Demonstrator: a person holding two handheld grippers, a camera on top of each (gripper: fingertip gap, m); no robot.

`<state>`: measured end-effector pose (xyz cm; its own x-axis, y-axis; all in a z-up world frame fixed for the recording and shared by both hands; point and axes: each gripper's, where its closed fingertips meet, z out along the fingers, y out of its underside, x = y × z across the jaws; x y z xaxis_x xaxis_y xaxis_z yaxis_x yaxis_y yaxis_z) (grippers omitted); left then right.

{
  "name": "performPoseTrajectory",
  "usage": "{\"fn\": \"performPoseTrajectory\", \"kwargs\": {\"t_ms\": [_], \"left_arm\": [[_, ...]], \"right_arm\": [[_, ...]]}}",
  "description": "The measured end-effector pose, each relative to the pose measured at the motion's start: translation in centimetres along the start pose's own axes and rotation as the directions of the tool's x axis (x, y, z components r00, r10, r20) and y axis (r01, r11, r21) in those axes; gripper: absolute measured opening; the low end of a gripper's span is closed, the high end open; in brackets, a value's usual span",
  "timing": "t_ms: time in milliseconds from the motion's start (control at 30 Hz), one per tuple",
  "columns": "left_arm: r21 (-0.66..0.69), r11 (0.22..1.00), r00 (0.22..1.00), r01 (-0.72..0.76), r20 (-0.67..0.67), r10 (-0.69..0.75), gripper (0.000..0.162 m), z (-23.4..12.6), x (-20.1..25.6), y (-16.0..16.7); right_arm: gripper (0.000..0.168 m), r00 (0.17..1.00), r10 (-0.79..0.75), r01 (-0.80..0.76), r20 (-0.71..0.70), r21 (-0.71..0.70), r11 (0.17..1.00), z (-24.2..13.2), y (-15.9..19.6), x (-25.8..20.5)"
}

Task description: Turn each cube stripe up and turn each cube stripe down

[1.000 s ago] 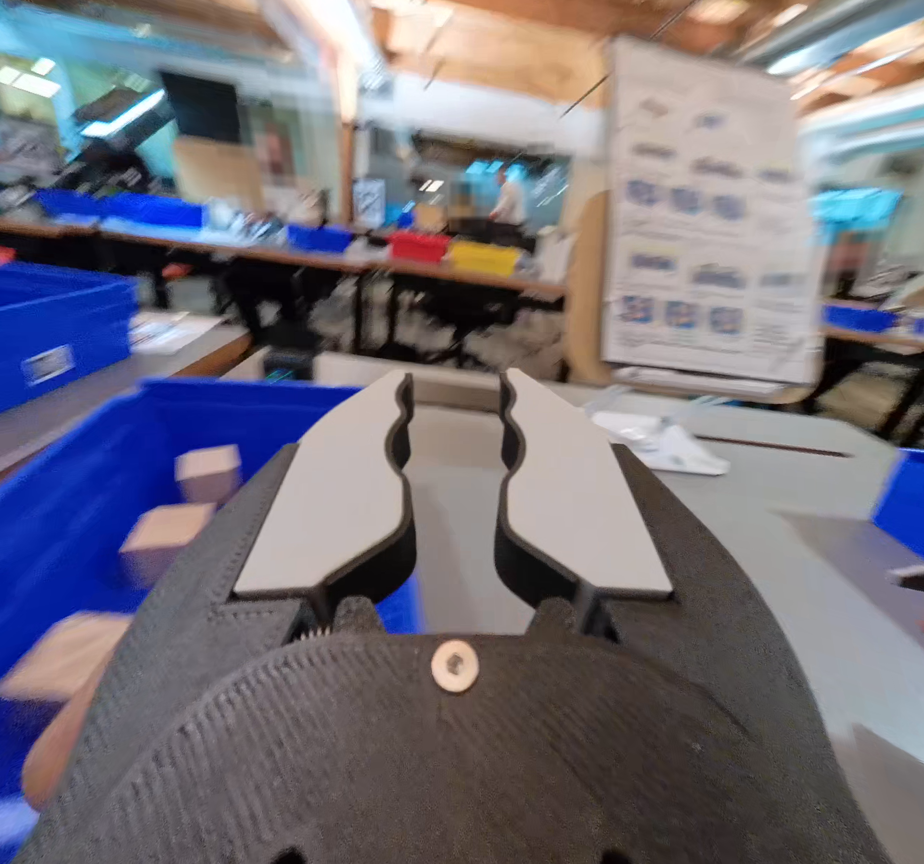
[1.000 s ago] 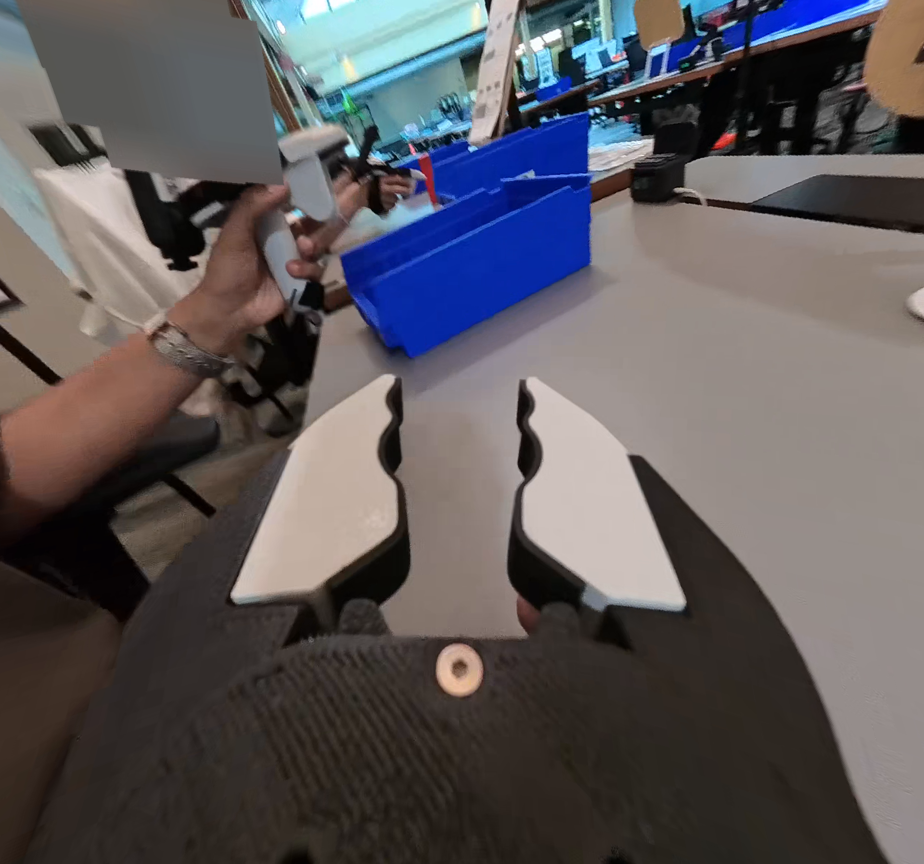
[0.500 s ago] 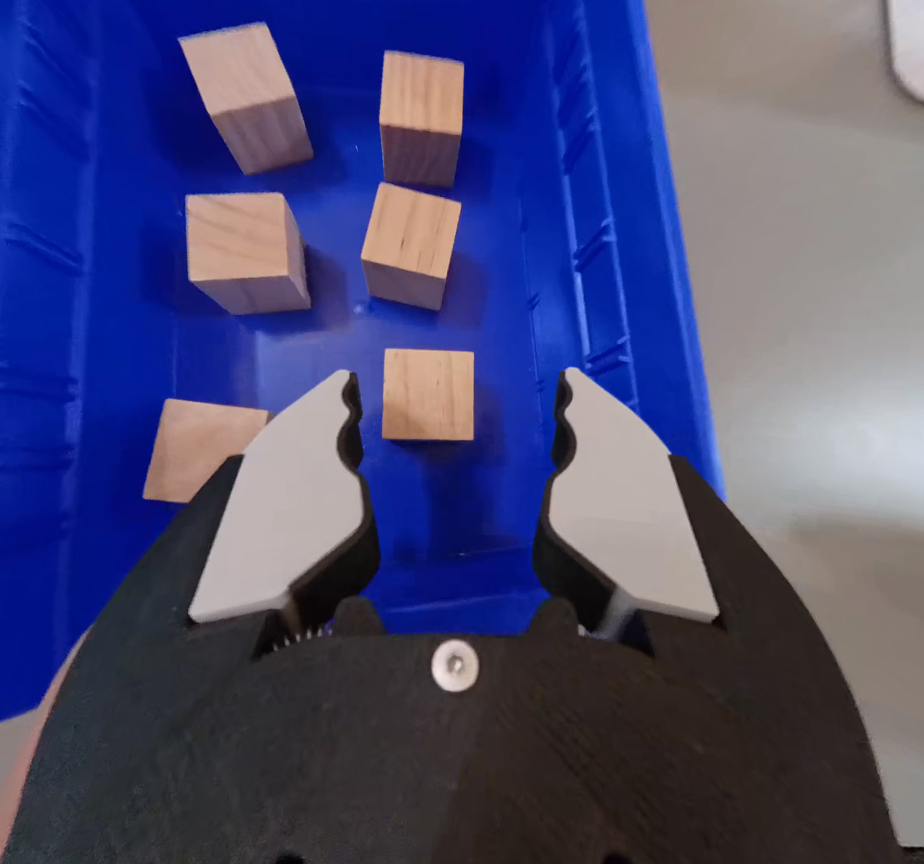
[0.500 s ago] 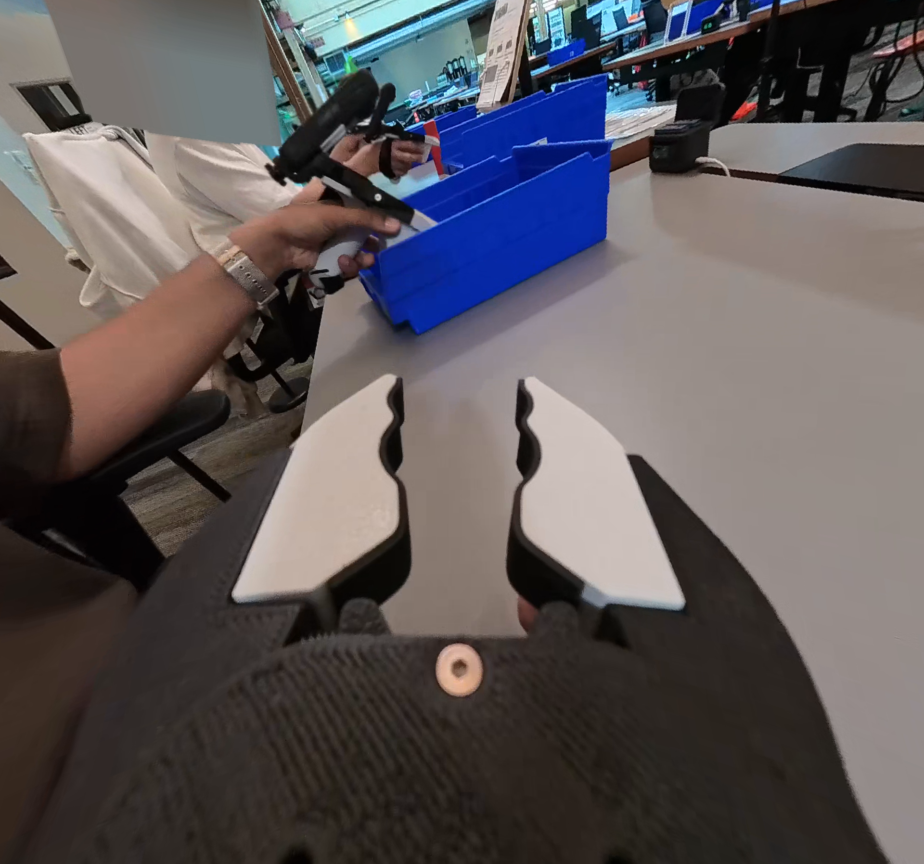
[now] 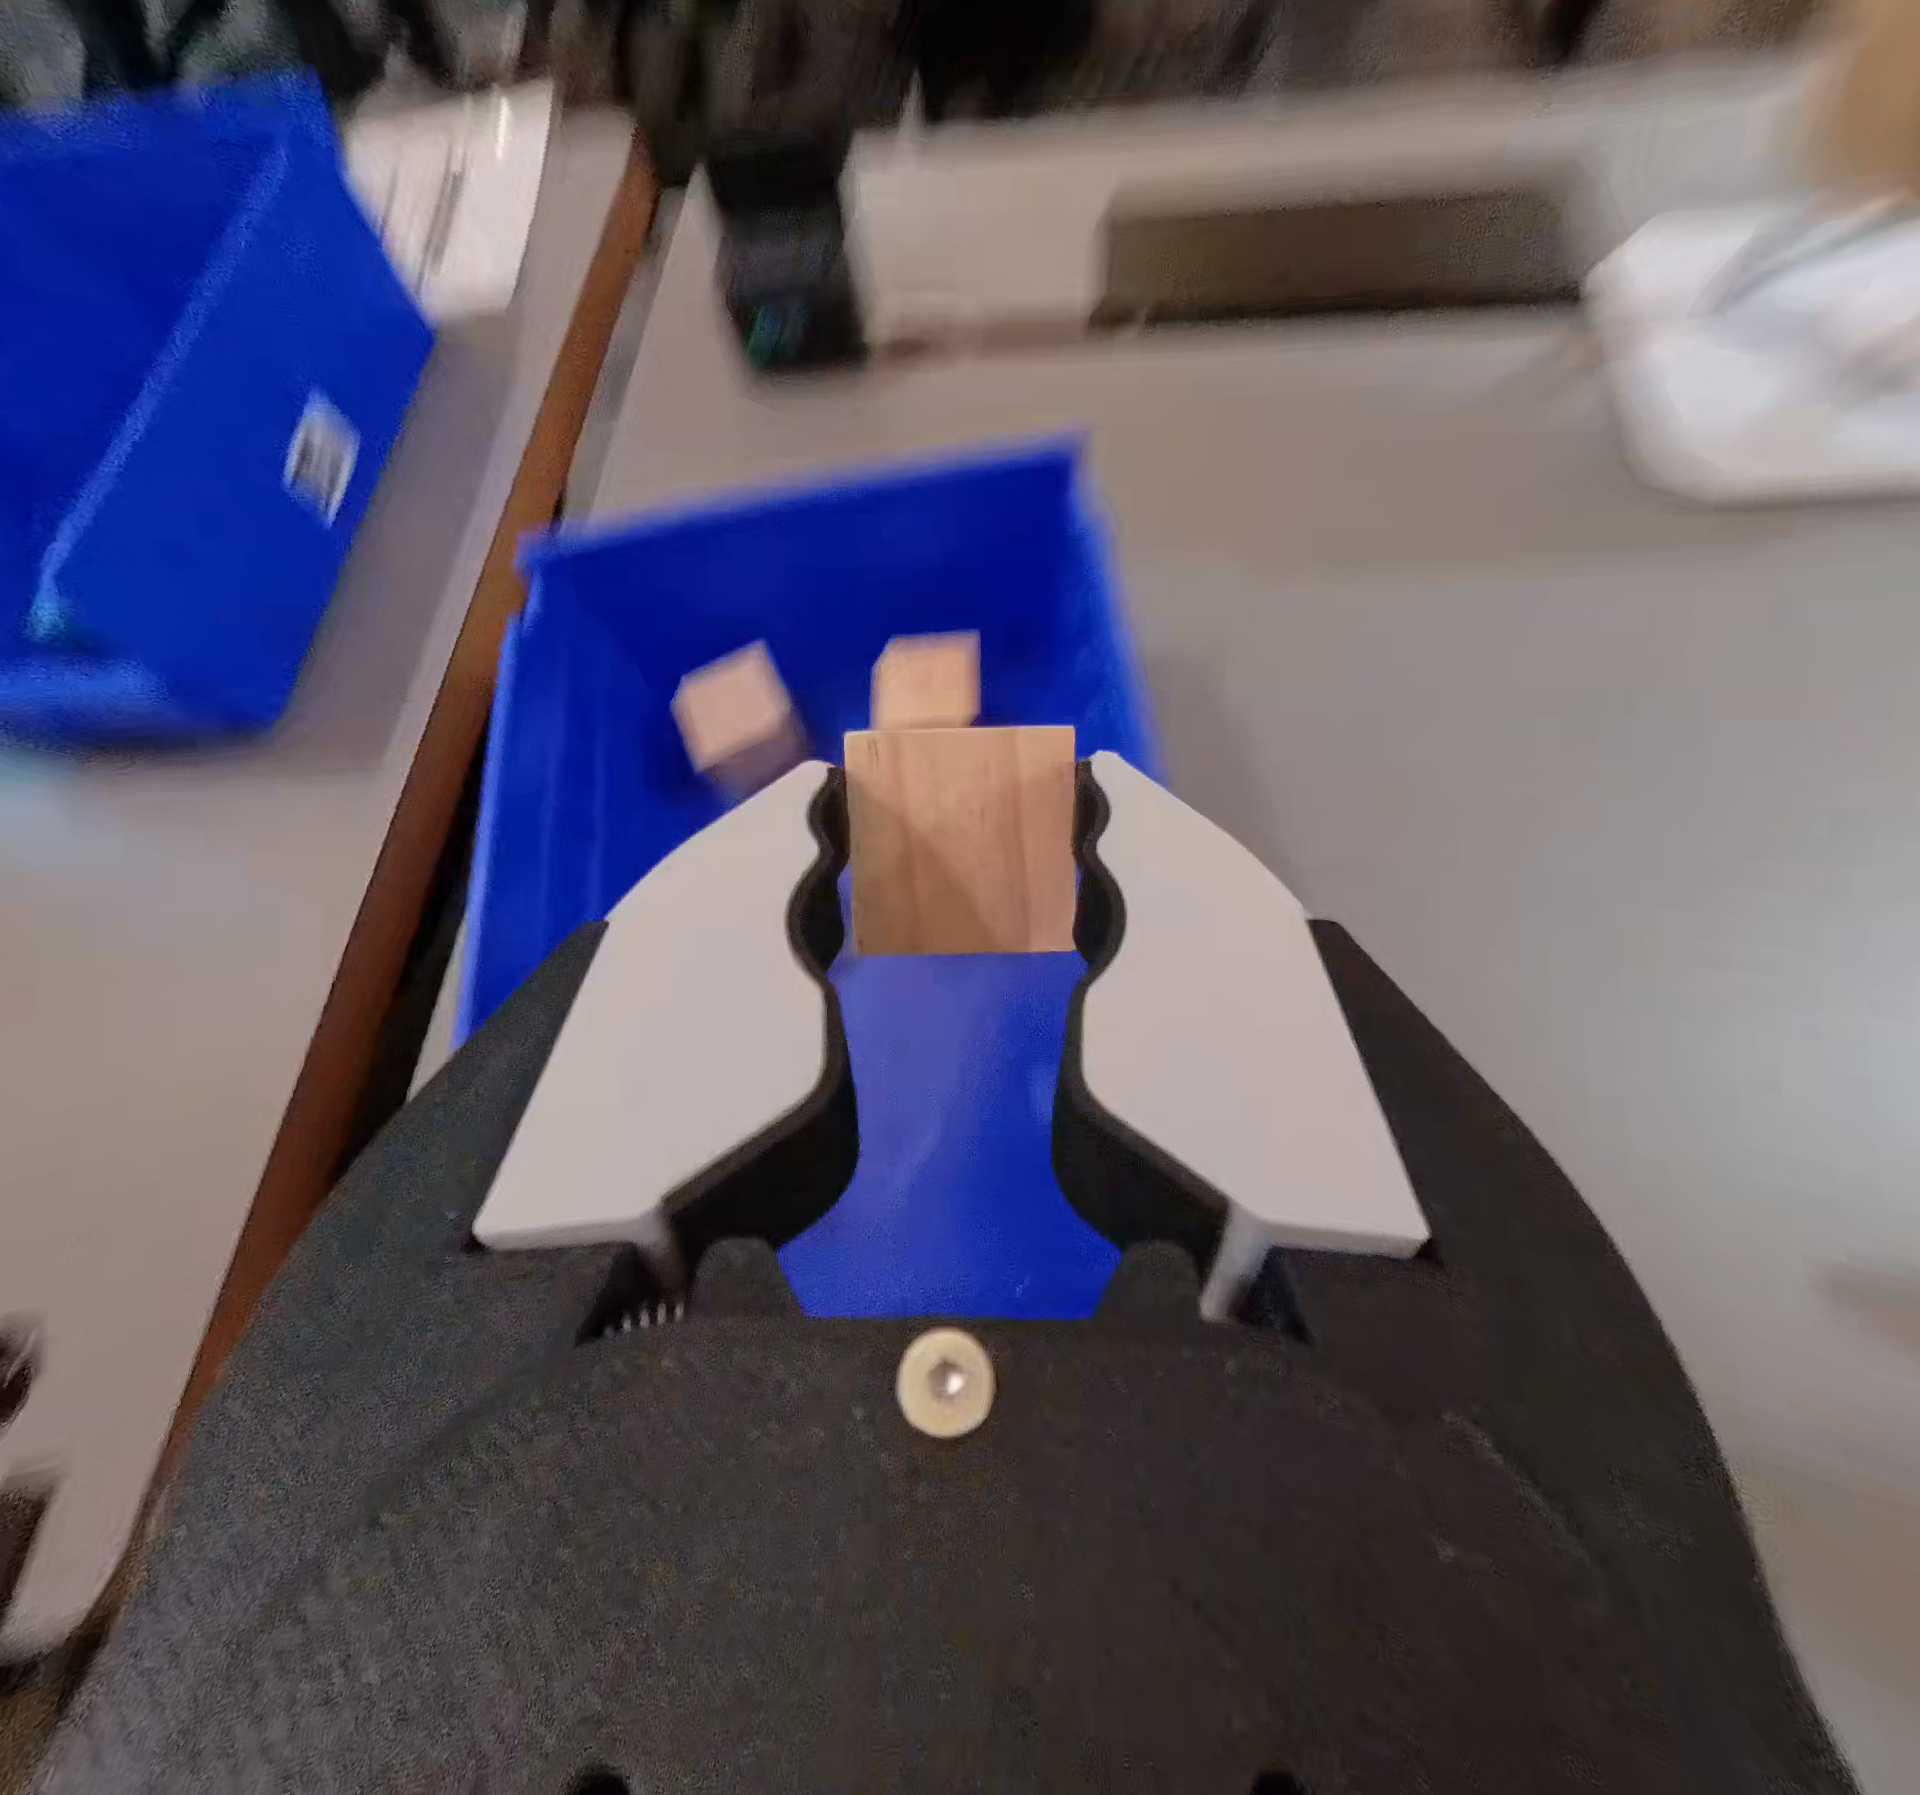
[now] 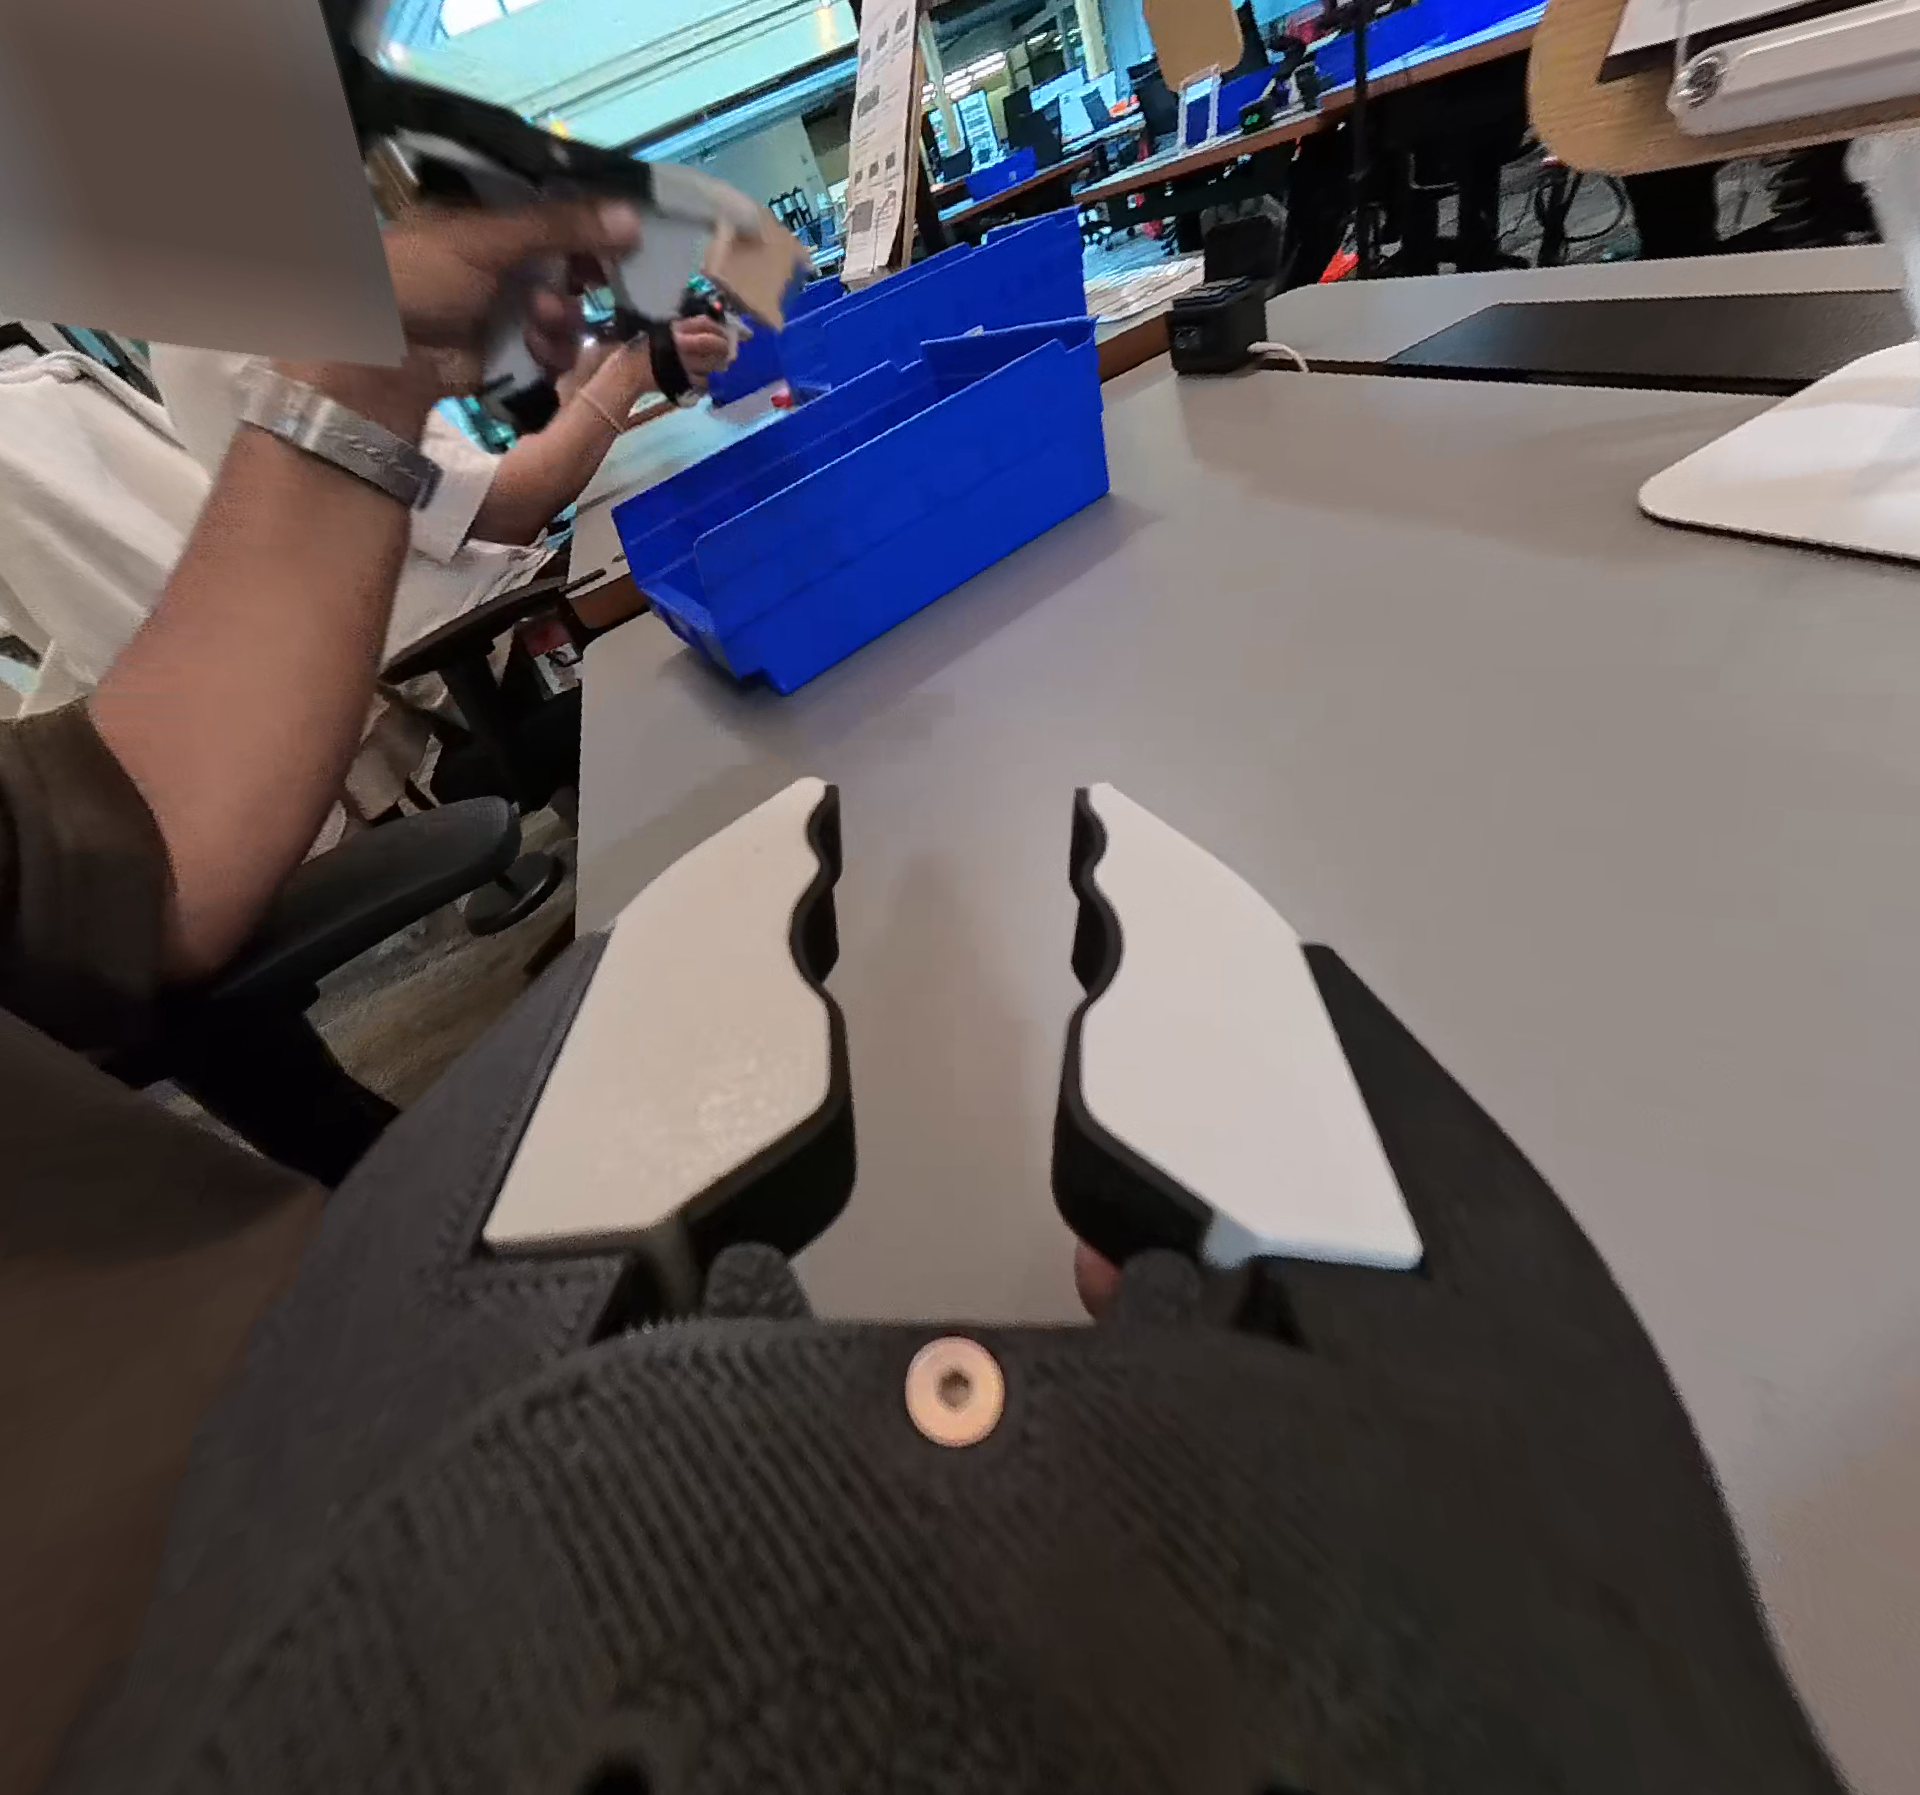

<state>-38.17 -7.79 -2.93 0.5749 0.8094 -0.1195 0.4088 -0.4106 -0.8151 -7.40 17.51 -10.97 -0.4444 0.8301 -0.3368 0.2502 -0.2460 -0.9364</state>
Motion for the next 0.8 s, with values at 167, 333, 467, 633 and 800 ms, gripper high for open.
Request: {"fn": "performPoseTrajectory", "kwargs": {"t_ms": [167,333,467,633,800], "left_arm": [[0.332,0.936,0.83,0.115,-0.549,0.093,0.043,-6.4,13.5,-7.8],[0.294,0.931,0.318,0.218,-0.923,0.217,0.043,-9.3,27.5,-6.5],[0.108,0.968,-0.087,0.227,-0.988,0.13,0.043,-10.3,36.4,-2.5],[-0.185,0.961,-0.387,0.205,-0.917,-0.094,0.042,-10.7,42.2,0.2],[-0.278,0.944,-0.537,0.175,-0.831,-0.145,0.042,-11.4,44.8,1.2]], "right_arm": [[0.046,1.0,0.001,0.0,-0.022,0.043,0.999,-1.0,-0.7,0.3],[0.064,0.999,-0.008,0.017,-0.049,0.188,0.982,-2.9,-3.1,-0.2],[0.073,0.983,-0.121,0.149,-0.136,0.215,0.965,-4.0,-3.9,-0.6],[0.084,0.97,-0.123,0.185,-0.208,0.313,0.932,-6.2,-5.1,-1.1],[0.079,0.985,0.104,-0.033,-0.138,0.44,0.897,-9.2,-5.6,-0.3]]}}
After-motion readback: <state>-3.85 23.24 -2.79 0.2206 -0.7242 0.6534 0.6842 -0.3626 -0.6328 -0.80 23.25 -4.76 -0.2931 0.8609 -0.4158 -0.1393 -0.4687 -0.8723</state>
